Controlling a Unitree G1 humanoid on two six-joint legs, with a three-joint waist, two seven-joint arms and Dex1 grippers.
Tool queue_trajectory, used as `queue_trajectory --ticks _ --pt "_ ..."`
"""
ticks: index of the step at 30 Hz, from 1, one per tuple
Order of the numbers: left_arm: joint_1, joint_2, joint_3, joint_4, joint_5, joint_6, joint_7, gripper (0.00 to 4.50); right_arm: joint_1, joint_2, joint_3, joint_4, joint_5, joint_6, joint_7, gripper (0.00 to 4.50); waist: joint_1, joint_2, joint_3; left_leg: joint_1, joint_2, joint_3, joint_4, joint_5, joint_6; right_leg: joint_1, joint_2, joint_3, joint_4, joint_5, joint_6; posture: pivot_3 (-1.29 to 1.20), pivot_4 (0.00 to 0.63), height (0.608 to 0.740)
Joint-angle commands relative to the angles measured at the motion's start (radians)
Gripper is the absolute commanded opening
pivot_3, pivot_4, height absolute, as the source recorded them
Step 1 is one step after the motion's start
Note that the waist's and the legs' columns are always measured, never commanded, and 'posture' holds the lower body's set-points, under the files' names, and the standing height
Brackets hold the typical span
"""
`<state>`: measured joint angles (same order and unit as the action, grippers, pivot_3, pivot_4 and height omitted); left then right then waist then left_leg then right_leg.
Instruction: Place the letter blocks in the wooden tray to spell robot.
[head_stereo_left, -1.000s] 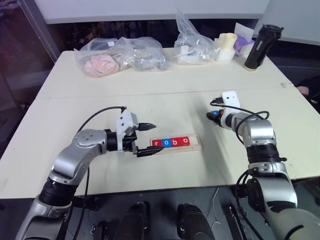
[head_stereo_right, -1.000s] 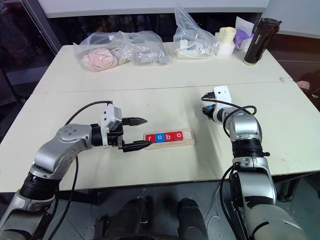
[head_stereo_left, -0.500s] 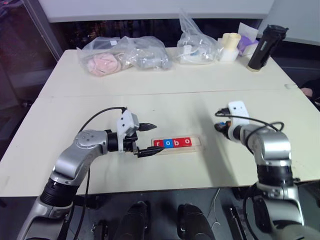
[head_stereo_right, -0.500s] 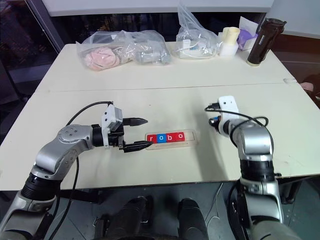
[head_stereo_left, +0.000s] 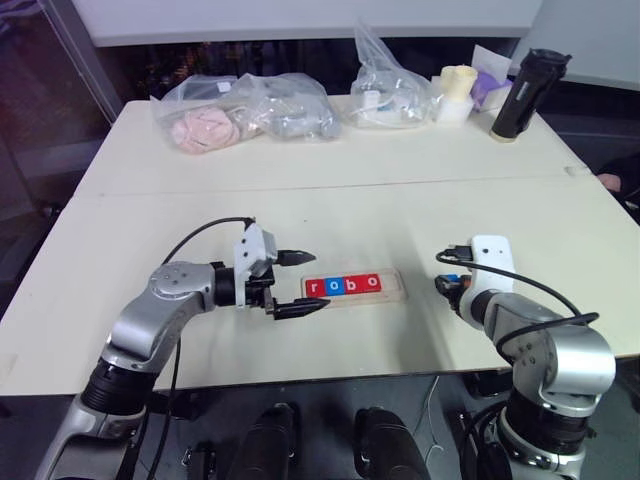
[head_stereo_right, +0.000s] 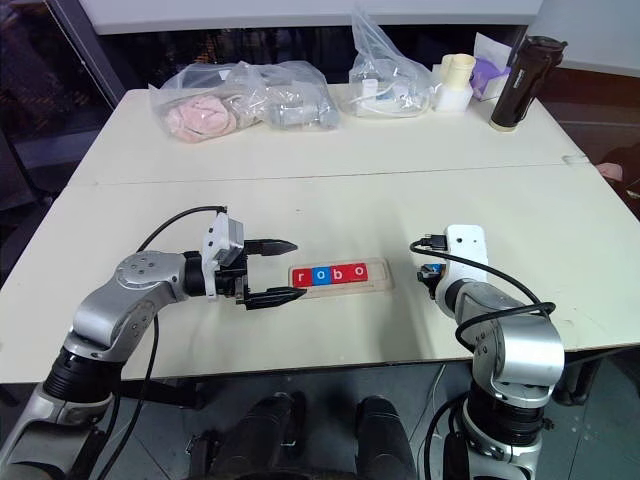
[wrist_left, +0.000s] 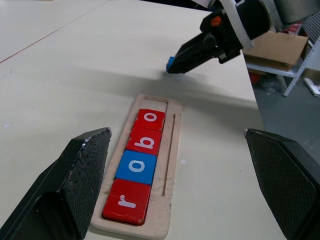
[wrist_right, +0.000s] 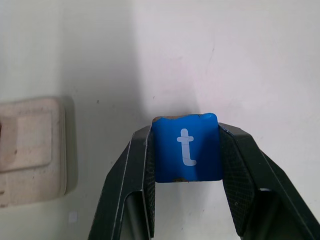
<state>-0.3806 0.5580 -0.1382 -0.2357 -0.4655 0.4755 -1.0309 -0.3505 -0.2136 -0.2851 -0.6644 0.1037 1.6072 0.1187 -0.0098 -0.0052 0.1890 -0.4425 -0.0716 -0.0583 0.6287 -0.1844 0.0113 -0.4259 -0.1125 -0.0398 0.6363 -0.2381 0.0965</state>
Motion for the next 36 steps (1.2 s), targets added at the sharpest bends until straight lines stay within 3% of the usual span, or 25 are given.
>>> queue_trajectory --ticks 1,2,8,9,11,14,19,22,25,36 --pt "-0.016 0.005 0.002 -0.012 0.001 -0.027 -0.018 4.50 -0.021 -0.001 -0.011 -0.006 0.015 0.007 -0.010 1.19 0.000 0.000 0.000 0.000 0.000 0.000 0.000 0.000 0.000 0.000 0.000 0.000 0.000 0.000 0.000 0.00 0.150 0.725" --pt "-0.015 0.006 0.005 -0.013 -0.001 -0.028 -0.021 4.50 -0.021 -0.003 -0.007 -0.002 0.018 0.007 -0.010 1.19 0.000 0.000 0.000 0.000 0.000 0.000 0.000 0.000 0.000 0.000 0.000 0.000 0.000 0.000 0.000 0.00 0.150 0.725" --pt "-0.009 0.013 0.019 -0.020 -0.014 -0.026 -0.028 4.50 -0.017 -0.058 0.020 0.009 0.066 0.007 0.021 4.23 0.000 0.000 0.000 0.000 0.000 0.000 0.000 0.000 0.000 0.000 0.000 0.000 0.000 0.000 0.000 0.00 0.150 0.725" --pt "-0.010 0.014 0.020 -0.018 -0.015 -0.026 -0.028 4.50 -0.021 -0.092 0.033 0.013 0.088 0.007 0.044 4.38 0.000 0.000 0.000 0.000 0.000 0.000 0.000 0.000 0.000 0.000 0.000 0.000 0.000 0.000 0.000 0.00 0.150 0.725" --pt "-0.010 0.017 0.021 -0.015 -0.013 -0.029 -0.031 4.50 -0.041 -0.218 0.086 0.011 0.142 0.007 0.126 4.38 0.000 0.000 0.000 0.000 0.000 0.000 0.000 0.000 0.000 0.000 0.000 -0.001 -0.001 0.000 0.000 0.00 0.150 0.725" --pt "-0.015 0.017 0.021 -0.007 -0.009 -0.034 -0.034 4.50 -0.027 -0.457 0.170 0.035 0.208 -0.143 0.304 4.38 0.001 0.000 0.000 0.000 0.000 0.000 0.000 0.000 0.000 0.001 -0.001 -0.001 -0.002 0.000 0.000 0.00 0.150 0.725" --pt "-0.026 0.014 0.015 0.005 0.001 -0.045 -0.037 4.50 0.067 -0.700 0.223 0.223 0.193 -0.604 0.588 4.38 0.001 -0.001 0.001 0.000 0.000 0.000 0.000 -0.001 0.001 0.004 -0.001 -0.003 -0.006 0.000 0.001 0.00 0.150 0.725" --pt "-0.028 0.016 0.016 0.004 0.004 -0.049 -0.032 4.50 0.113 -0.728 0.229 0.341 0.206 -0.778 0.706 4.38 0.002 -0.001 0.001 0.000 0.000 0.000 0.000 -0.001 0.002 0.004 -0.001 -0.003 -0.006 0.000 0.001 0.00 0.150 0.725" --pt "-0.025 0.020 0.019 -0.002 0.007 -0.047 -0.026 4.50 0.126 -0.710 0.221 0.401 0.231 -0.820 0.750 4.38 0.003 -0.001 0.001 0.000 0.000 0.000 0.001 -0.001 0.002 0.004 -0.001 -0.002 -0.006 0.000 0.001 0.00 0.150 0.725" --pt "-0.019 0.027 0.019 -0.010 0.003 -0.044 -0.016 4.50 0.137 -0.635 0.220 0.409 0.236 -0.767 0.669 4.38 0.016 -0.001 0.001 -0.001 0.000 0.000 0.000 -0.001 0.002 0.003 -0.002 -0.001 -0.006 0.000 0.001 0.00 0.150 0.725"
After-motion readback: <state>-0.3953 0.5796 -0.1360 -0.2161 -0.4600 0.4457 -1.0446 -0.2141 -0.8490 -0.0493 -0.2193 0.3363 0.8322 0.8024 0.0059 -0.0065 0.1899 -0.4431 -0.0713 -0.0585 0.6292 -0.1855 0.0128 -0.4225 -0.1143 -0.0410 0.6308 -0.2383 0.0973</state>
